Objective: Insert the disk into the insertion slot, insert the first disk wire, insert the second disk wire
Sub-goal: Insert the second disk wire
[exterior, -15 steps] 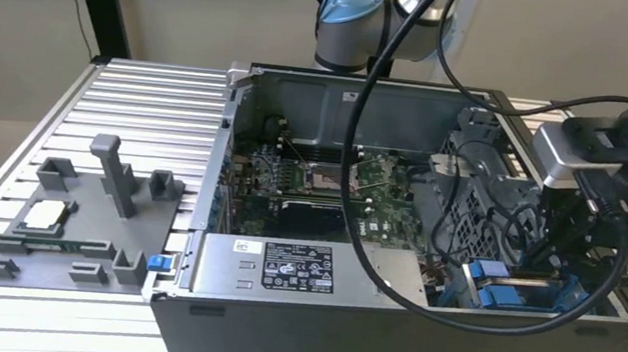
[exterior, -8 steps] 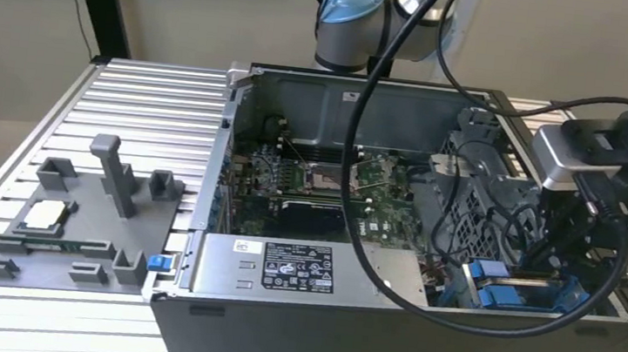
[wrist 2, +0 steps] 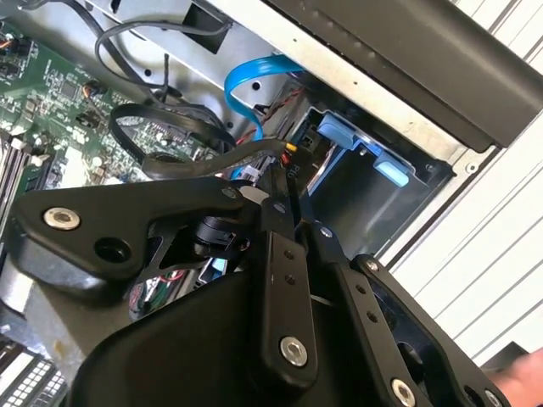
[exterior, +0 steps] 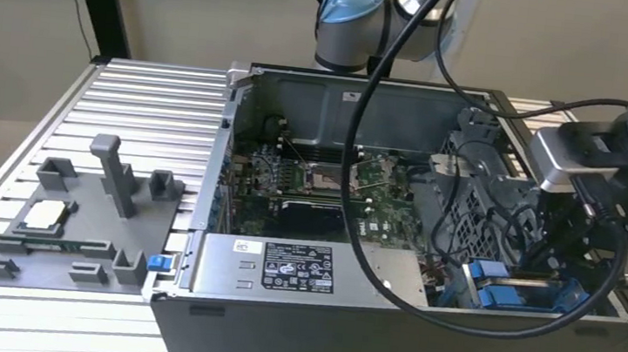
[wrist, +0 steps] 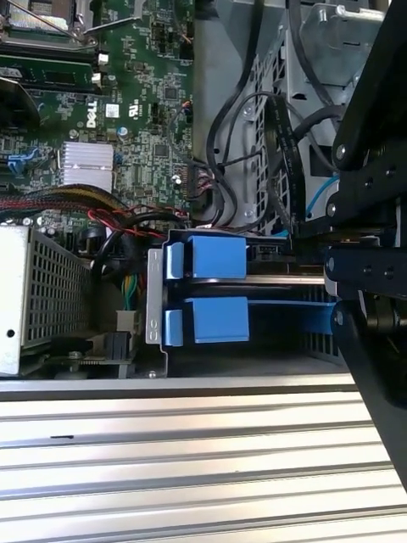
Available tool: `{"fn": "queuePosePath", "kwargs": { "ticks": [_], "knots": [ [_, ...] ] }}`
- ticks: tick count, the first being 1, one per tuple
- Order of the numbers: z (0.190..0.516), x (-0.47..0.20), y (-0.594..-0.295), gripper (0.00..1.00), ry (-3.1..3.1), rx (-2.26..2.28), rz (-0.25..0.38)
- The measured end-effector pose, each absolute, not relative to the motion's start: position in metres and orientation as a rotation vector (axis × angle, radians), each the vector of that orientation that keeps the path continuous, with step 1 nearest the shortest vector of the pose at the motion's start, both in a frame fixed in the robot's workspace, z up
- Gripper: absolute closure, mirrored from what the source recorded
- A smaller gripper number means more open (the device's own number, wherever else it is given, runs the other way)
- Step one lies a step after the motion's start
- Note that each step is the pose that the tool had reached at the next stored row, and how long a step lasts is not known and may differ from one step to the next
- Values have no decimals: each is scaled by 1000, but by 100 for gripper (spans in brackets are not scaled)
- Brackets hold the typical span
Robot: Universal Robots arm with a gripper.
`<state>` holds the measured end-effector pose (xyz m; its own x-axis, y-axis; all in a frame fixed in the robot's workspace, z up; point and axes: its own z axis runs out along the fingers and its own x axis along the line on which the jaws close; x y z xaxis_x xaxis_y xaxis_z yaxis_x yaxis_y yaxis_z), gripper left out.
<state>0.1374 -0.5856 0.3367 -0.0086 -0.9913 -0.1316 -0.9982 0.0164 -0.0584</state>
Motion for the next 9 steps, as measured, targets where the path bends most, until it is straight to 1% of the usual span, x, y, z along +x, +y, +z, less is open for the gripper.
{"fn": "queuePosePath", "kwargs": {
  "ticks": [6,7,9],
  "knots": [
    [335,137,-586,100,2138,-2111,78],
    [335,137,-586,0,2137,-2111,79],
    [334,137,-586,0,2135,-2108,84]
  ]
}}
